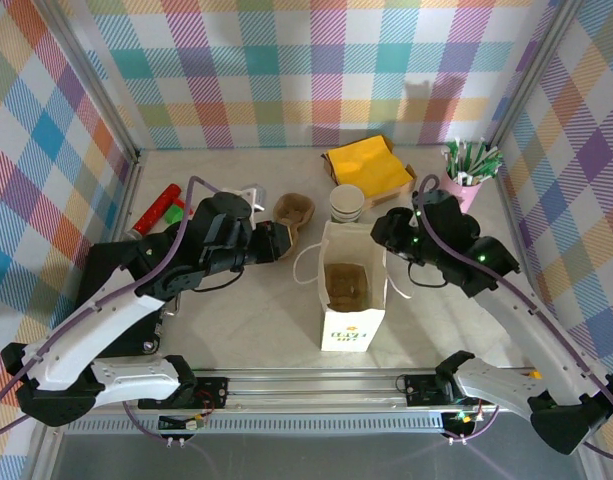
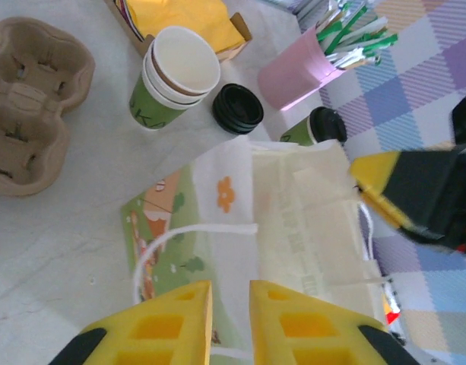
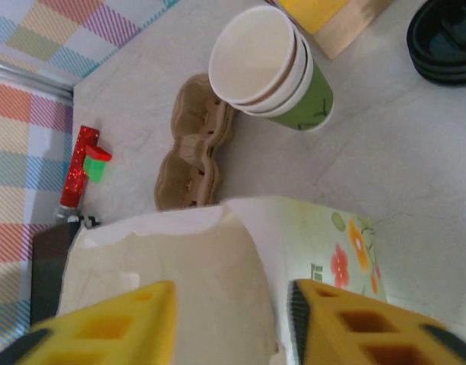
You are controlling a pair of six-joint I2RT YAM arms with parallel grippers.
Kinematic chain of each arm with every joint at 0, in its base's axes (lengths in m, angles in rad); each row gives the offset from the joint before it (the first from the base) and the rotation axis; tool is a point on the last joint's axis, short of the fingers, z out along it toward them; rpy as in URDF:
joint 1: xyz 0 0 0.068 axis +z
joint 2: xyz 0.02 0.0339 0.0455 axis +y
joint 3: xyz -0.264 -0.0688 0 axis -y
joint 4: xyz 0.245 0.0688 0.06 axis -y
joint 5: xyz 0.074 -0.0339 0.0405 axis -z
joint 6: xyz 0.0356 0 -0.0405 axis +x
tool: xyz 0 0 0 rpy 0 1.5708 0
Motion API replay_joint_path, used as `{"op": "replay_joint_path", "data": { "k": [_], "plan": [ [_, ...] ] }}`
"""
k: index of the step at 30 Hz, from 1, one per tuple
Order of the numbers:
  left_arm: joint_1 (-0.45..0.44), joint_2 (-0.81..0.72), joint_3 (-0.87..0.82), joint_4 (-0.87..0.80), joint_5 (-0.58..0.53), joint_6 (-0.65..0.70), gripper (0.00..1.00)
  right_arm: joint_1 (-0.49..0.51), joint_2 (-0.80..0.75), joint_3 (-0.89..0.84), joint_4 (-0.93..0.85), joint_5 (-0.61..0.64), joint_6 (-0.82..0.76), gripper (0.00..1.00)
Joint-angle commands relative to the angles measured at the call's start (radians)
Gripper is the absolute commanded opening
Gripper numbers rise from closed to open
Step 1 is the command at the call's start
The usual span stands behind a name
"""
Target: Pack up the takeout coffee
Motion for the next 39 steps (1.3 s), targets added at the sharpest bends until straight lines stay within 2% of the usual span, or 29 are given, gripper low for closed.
{"op": "replay_joint_path", "data": {
  "k": [1,2,4,7,8,14,17,23,29,36,39],
  "plan": [
    [0.017,-0.02,-0.018,-0.034,0.009,0.07,0.25,-0.053,-0.005,0.095,-0.037,-0.07,-0.182,0.66],
    [0.019,-0.023,-0.023,-0.035,0.007,0.082,0.27,-0.071,-0.002,0.121,-0.066,-0.067,-0.217,0.73],
    [0.02,-0.028,-0.039,-0.031,0.005,0.104,0.34,-0.106,0.008,0.169,-0.138,-0.031,-0.255,0.78],
    [0.019,-0.034,-0.065,-0.003,0.016,0.114,0.42,-0.158,0.003,0.191,-0.21,0.043,-0.271,0.97],
    [0.019,-0.031,-0.071,0.007,0.025,0.116,0.43,-0.176,-0.002,0.19,-0.223,0.054,-0.273,0.99],
    [0.015,0.064,-0.066,0.06,0.151,0.099,0.45,-0.328,-0.015,0.141,-0.27,0.031,-0.325,0.99],
    [-0.005,0.124,-0.043,0.072,0.151,0.089,0.44,-0.458,-0.007,0.101,-0.279,-0.053,-0.343,0.99],
    [-0.051,0.219,0.002,0.077,0.102,0.103,0.42,-0.62,0.048,0.049,-0.319,-0.071,-0.416,0.99],
    [-0.052,0.27,0.026,0.079,0.079,0.106,0.35,-0.666,0.086,0.012,-0.278,-0.046,-0.442,0.99],
    [-0.053,0.259,0.112,0.041,0.051,0.115,0.37,-0.695,0.132,0.033,-0.244,-0.047,-0.446,0.99],
    [-0.068,0.24,0.158,-0.022,-0.04,0.103,0.39,-0.7,0.136,0.048,-0.242,-0.027,-0.454,0.99]
  ]
}}
